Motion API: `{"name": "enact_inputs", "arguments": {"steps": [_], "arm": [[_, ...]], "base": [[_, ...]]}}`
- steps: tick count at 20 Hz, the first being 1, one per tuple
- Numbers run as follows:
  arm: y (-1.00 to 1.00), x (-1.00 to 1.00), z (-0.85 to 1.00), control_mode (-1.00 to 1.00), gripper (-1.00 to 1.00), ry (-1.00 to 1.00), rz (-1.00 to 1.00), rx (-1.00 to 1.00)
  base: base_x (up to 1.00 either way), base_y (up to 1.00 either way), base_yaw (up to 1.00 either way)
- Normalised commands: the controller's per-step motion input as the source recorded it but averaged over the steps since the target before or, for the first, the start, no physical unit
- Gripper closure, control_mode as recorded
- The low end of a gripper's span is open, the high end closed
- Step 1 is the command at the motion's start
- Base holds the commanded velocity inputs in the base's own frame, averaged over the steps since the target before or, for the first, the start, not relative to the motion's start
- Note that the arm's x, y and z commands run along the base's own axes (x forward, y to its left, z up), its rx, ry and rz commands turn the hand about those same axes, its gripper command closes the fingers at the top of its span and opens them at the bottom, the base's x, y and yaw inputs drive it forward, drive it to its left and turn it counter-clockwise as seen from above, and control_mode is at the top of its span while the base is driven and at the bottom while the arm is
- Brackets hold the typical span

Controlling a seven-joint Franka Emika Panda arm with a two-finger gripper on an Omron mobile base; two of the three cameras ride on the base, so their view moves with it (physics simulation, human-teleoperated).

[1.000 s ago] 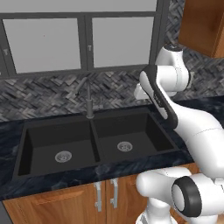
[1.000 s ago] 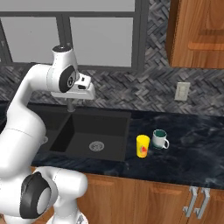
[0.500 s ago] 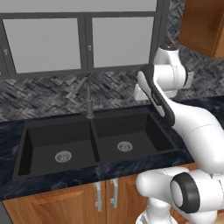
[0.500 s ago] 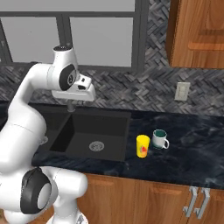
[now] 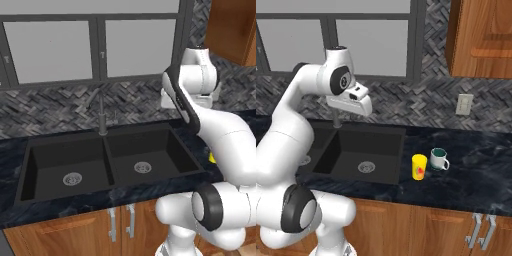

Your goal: Place the mug in the left basin and the cup in the right basin of the sink.

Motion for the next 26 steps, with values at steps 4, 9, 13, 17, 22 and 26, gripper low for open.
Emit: {"name": "enact_inputs", "arguments": {"steps": [4, 9, 13, 17, 22, 26], "arm": [[-0.4, -0.09, 0.09, -1.0, -1.0, 0.0, -0.15, 0.05], [-0.38, -0.09, 0.02, -1.0, -1.0, -0.01, -0.08, 0.0], [-0.42, -0.11, 0.0, -1.0, -1.0, -0.01, -0.02, 0.0], [-0.38, -0.05, 0.0, -1.0, -1.0, 0.0, 0.0, 0.0], [-0.32, 0.0, 0.0, -1.0, -1.0, 0.0, 0.0, 0.0], [-0.34, -0.01, 0.0, -1.0, -1.0, 0.0, 0.0, 0.0]], "base": [[0.0, 0.0, 0.0], [0.0, 0.0, 0.0], [0.0, 0.0, 0.0], [0.0, 0.0, 0.0], [0.0, 0.0, 0.0], [0.0, 0.0, 0.0]]}}
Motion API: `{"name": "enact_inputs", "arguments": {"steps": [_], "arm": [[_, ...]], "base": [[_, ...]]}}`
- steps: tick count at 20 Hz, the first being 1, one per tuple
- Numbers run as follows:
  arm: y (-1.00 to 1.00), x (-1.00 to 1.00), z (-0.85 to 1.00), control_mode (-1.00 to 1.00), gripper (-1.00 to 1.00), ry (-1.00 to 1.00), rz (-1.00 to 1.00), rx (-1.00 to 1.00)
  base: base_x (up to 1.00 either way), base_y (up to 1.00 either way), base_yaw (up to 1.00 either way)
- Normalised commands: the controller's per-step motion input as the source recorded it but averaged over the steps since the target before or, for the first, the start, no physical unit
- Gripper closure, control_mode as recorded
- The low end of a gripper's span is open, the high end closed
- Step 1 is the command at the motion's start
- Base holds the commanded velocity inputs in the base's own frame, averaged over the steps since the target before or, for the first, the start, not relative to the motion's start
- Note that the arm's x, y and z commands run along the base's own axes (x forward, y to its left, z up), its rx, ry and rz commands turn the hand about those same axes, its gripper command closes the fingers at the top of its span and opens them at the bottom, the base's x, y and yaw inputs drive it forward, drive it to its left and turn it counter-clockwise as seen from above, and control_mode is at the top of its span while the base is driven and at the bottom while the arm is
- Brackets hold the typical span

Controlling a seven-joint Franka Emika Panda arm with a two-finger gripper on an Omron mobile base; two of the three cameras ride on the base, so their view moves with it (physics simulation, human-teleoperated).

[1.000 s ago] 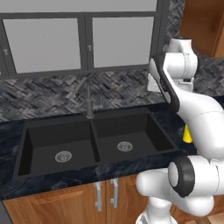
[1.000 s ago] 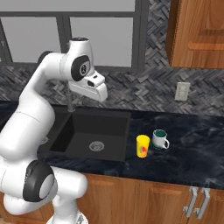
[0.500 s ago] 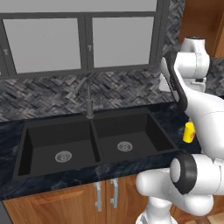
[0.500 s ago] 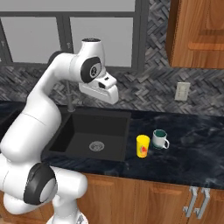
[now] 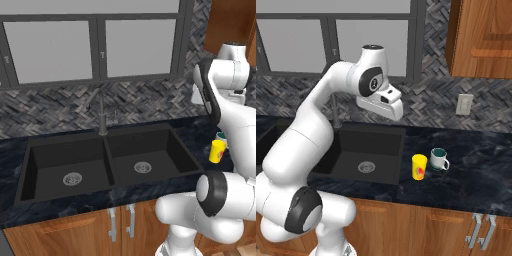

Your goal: Place the mug in the left basin and the cup in the right basin of the sink.

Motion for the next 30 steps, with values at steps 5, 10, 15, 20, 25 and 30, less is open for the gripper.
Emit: {"name": "enact_inputs", "arguments": {"steps": [5, 10, 15, 20, 25, 30], "arm": [[-0.32, -0.04, 0.0, -1.0, -1.0, 0.0, 0.0, 0.0], [-0.29, -0.1, -0.02, -1.0, -1.0, 0.0, 0.0, 0.0], [-0.22, -0.05, -0.03, -1.0, -1.0, 0.0, 0.0, 0.0], [-0.38, -0.02, 0.0, -1.0, -1.0, 0.0, 0.0, 0.0], [-0.39, -0.06, -0.08, -1.0, -1.0, 0.0, 0.0, 0.0], [-0.36, -0.01, -0.23, -1.0, -1.0, 0.03, 0.0, 0.0]], "base": [[0.0, 0.0, 0.0], [0.0, 0.0, 0.0], [0.0, 0.0, 0.0], [0.0, 0.0, 0.0], [0.0, 0.0, 0.0], [0.0, 0.0, 0.0]]}}
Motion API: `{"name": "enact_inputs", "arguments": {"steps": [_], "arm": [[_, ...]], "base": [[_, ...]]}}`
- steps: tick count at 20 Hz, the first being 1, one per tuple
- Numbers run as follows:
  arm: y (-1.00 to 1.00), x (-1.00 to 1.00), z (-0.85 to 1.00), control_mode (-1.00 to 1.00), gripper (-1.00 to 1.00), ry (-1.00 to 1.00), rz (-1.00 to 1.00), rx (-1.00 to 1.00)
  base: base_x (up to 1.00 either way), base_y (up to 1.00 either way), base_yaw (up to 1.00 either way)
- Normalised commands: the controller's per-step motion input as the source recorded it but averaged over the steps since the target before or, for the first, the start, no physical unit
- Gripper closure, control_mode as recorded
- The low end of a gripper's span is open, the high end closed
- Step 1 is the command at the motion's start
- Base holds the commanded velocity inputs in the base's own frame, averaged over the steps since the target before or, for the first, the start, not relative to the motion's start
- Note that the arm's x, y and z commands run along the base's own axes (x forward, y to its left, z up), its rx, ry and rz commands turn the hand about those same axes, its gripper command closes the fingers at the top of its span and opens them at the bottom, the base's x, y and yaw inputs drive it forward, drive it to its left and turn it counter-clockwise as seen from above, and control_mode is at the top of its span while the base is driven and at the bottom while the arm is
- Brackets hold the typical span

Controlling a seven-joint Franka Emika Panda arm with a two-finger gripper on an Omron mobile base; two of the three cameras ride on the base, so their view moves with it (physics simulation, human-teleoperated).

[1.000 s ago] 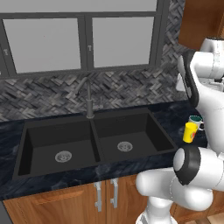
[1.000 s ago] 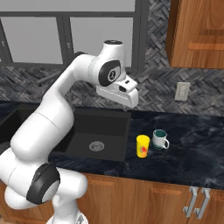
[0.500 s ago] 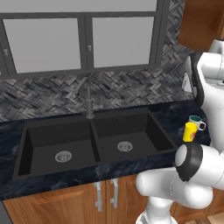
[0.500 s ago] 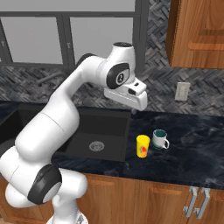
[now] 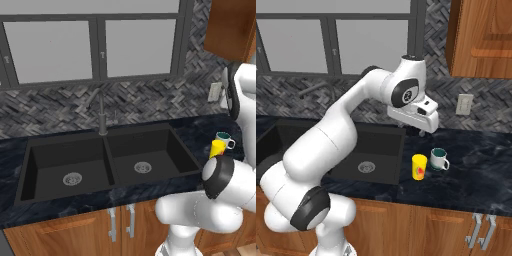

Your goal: Place the mug in the left basin and the cup in the right basin of the sink.

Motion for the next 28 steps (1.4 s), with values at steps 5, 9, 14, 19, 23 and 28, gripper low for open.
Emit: {"name": "enact_inputs", "arguments": {"steps": [5, 9, 14, 19, 23, 28], "arm": [[-0.33, 0.0, -0.3, -1.0, -1.0, 0.0, 0.0, 0.0], [-0.31, 0.04, -0.22, -1.0, -1.0, 0.0, -0.01, 0.01], [-0.26, 0.09, -0.23, -1.0, -1.0, 0.0, 0.0, 0.0], [-0.3, -0.06, -0.07, -1.0, -1.0, 0.0, 0.1, 0.05], [-0.16, -0.06, 0.0, -1.0, -1.0, 0.01, 0.25, 0.01], [-0.1, 0.01, 0.0, -1.0, -1.0, 0.11, 0.34, 0.0]], "base": [[0.0, 0.0, 0.0], [0.0, 0.0, 0.0], [0.0, 0.0, 0.0], [0.0, 0.0, 0.0], [0.0, 0.0, 0.0], [0.0, 0.0, 0.0]]}}
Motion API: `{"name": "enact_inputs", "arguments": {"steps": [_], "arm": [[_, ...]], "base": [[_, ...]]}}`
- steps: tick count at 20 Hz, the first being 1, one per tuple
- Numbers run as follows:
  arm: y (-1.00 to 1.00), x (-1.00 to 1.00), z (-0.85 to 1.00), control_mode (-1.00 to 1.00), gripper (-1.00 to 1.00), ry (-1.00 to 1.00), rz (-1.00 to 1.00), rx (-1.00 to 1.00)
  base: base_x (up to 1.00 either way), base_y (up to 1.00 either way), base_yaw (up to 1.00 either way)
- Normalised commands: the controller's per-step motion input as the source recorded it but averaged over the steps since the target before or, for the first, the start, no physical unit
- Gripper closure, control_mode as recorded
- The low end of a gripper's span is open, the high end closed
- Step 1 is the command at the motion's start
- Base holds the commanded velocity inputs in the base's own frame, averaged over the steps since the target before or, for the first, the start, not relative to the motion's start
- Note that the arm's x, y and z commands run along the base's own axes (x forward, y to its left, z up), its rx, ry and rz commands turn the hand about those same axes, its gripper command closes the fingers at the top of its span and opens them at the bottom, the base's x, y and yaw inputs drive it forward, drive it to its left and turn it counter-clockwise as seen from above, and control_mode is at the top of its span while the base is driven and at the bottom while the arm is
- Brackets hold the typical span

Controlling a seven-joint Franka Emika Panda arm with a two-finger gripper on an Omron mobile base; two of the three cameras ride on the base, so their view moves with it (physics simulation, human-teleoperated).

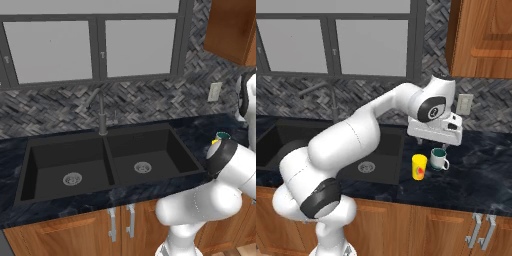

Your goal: Place the mug in the left basin and the cup in the right basin of the sink.

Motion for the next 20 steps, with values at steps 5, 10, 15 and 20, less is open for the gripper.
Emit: {"name": "enact_inputs", "arguments": {"steps": [5, 10, 15, 20], "arm": [[-0.19, 0.0, -0.05, -1.0, -1.0, 0.02, 0.41, 0.02], [-0.21, -0.05, -0.06, -1.0, -1.0, -0.03, 0.47, 0.09], [-0.02, 0.01, -0.09, -1.0, -1.0, -0.09, 0.41, 0.12], [-0.08, 0.0, -0.1, -1.0, -1.0, -0.07, 0.37, 0.1]], "base": [[0.0, 0.0, 0.0], [0.0, 0.0, 0.0], [0.0, 0.0, 0.0], [0.0, 0.0, 0.0]]}}
